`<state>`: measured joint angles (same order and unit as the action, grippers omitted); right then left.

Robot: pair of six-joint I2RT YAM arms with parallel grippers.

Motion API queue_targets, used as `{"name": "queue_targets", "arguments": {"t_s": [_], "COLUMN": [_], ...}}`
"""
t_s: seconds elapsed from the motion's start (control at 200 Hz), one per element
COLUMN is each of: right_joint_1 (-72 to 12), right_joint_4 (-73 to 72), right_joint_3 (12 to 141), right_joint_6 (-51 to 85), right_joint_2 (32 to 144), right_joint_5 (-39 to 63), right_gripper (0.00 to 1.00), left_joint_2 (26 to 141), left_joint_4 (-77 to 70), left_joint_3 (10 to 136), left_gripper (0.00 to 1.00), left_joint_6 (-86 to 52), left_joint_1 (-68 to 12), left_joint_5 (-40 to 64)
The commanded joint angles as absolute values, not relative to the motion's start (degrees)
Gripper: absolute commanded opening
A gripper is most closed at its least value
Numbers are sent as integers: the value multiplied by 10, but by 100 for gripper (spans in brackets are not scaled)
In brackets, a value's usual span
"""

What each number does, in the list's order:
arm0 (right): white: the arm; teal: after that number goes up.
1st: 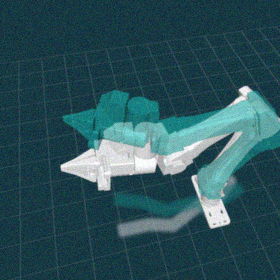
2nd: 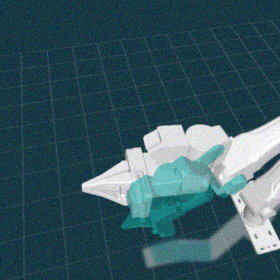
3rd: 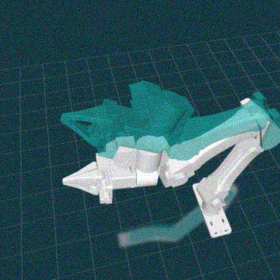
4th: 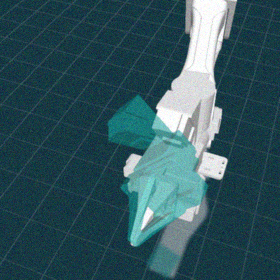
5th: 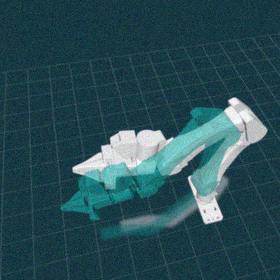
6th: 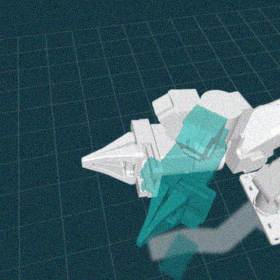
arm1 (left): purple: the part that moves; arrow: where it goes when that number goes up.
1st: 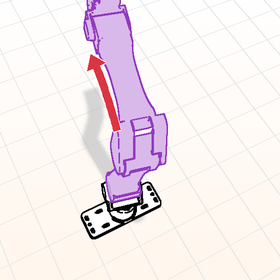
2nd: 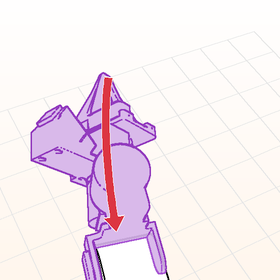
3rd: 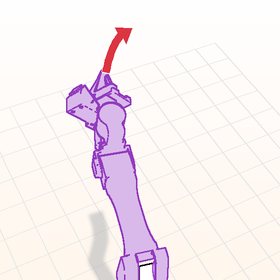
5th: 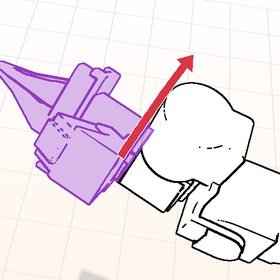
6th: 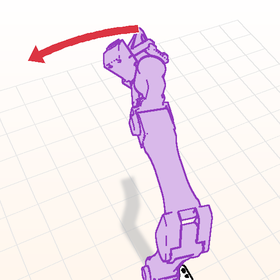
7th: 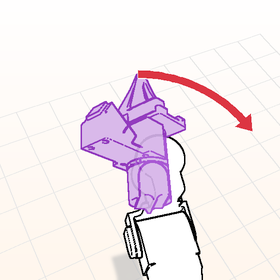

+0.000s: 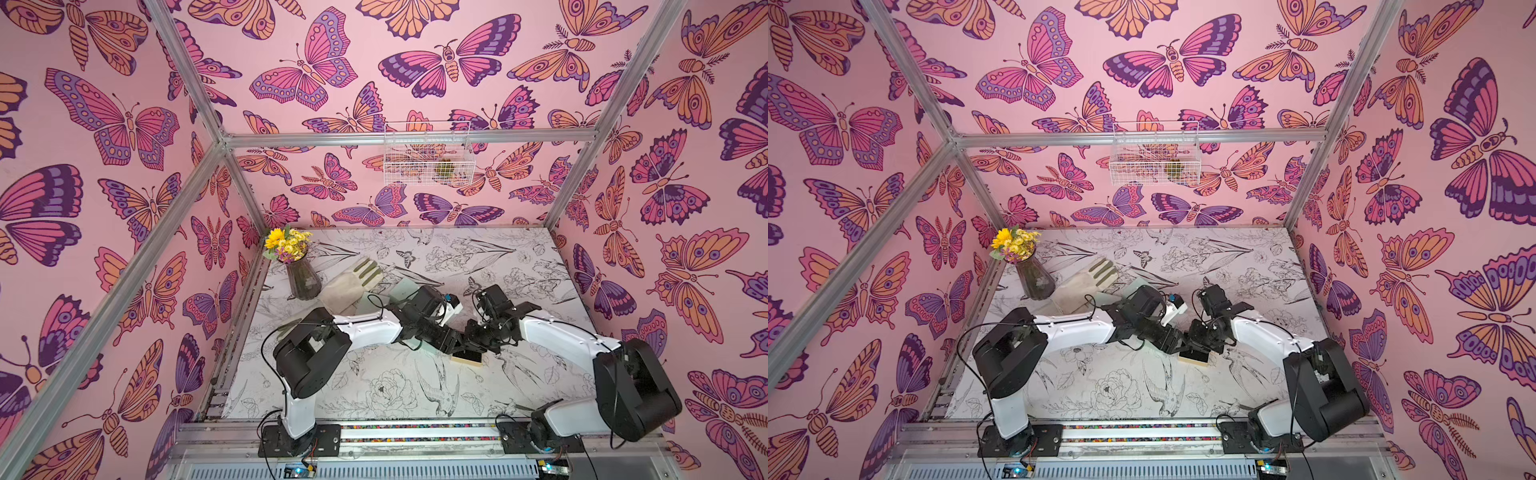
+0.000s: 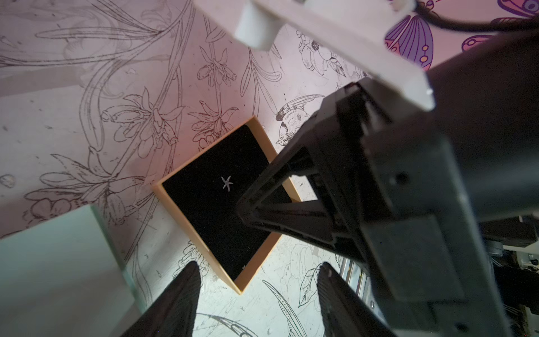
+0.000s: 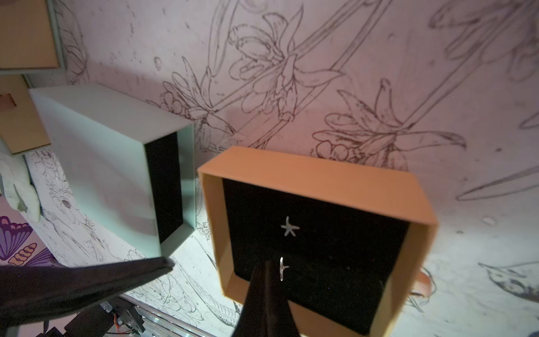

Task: Place the earrings into the drawer-style jewelry box
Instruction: Insert the earring into the inner lining.

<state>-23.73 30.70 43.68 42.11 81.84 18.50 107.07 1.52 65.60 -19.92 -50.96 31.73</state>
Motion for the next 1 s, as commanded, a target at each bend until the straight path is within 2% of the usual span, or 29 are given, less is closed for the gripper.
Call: {"name": "queue_targets", "arguments": {"t_s": [0.0,0.576,0.806,0.996], "right_joint_1": [-238,-239,-238,-239], "right_joint_4": [318,363,312,301], "right_joint_3": [452,464,460,460], "right_joint_6": [416,407,408,408], "right_joint_2": [831,848,802,828], "right_joint_5": [181,130,168,199], "right_gripper": [0,0,0,0], "left_joint_2": [1075,1078,1072,1075], "left_joint_4": [11,11,8,8], "left_joint_3": [649,653,647,651], "left_gripper": [66,66,66,66], "left_joint_6": [-191,-188,-191,-190], "left_joint_1": [-510,-508,-504,-504], "left_joint_5": [325,328,321,327]}}
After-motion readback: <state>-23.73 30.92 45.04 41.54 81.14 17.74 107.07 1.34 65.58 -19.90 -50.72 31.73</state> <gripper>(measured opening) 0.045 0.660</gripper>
